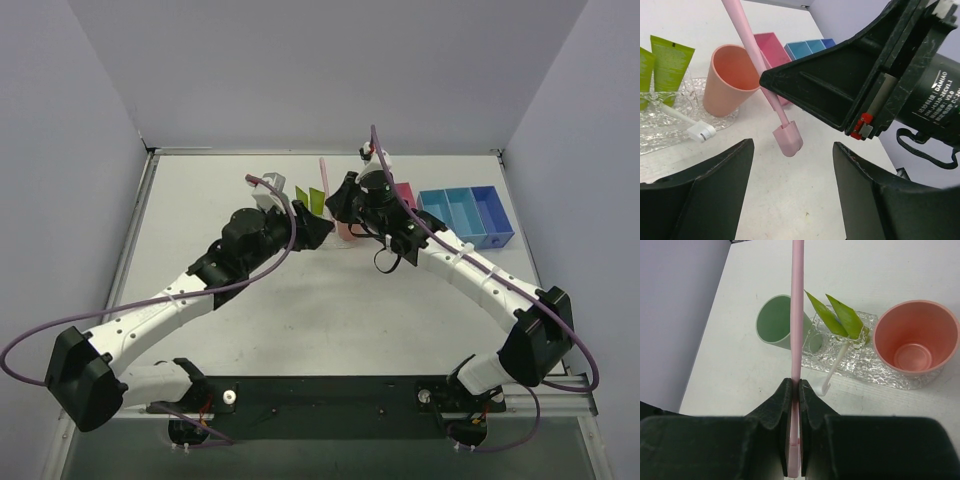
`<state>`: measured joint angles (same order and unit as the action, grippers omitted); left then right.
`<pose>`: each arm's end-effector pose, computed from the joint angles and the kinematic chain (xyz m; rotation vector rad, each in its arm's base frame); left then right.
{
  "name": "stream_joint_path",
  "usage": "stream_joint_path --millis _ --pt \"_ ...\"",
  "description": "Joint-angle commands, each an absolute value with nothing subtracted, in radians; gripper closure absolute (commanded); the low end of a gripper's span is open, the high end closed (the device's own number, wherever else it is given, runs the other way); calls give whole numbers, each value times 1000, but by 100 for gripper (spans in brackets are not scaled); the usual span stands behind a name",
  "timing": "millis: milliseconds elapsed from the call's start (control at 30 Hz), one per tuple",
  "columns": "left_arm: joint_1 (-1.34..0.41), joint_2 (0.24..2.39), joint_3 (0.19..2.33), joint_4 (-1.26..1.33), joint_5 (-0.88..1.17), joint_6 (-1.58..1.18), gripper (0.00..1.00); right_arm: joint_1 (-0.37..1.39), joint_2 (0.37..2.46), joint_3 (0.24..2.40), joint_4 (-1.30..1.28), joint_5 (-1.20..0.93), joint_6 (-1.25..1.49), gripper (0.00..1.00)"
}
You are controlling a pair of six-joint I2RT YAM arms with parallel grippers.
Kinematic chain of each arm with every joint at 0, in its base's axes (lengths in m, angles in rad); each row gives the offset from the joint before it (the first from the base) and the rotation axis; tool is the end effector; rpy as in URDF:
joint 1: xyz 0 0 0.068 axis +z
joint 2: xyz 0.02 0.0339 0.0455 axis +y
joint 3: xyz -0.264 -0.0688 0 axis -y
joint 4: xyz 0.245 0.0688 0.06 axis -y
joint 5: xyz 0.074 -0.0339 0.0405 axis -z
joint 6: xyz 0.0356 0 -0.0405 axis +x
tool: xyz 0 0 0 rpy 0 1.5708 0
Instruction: Prepare toiletry sets of a toothbrush and toothpaste on the tray
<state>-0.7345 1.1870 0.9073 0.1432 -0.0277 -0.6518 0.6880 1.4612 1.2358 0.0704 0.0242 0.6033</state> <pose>0.2098 -0.1881 0.3334 0.0531 1.8123 -0.9908 0.2722 0.2226 0.3627 -0.0581 1.8167 0.9185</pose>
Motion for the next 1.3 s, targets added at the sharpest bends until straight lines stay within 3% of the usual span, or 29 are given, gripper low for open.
stream_joint_path --millis 0,300,667,967,1033,1133,1167,1267 --pt "-742 1227 917 229 0 -690 26 703 1404 1227 152 72 614 100" --pt "-749 1287 933 253 32 -716 30 721 1394 1215 166 75 607 100" --pt "-749 1325 942 288 55 -739 52 733 1373 1167 189 109 604 100" --pt "-746 1333 950 285 71 -736 91 735 1333 1115 206 127 595 99" --pt "-746 1335 960 275 78 -721 100 735 1316 1106 206 136 589 96" --pt "-742 1332 968 238 72 -687 100 733 1283 1088 201 153 571 77" --pt "-741 1325 977 223 69 -674 100 733 1273 1085 198 156 566 65" --pt "-712 1298 997 147 66 -603 100 723 1227 1074 169 169 511 47"
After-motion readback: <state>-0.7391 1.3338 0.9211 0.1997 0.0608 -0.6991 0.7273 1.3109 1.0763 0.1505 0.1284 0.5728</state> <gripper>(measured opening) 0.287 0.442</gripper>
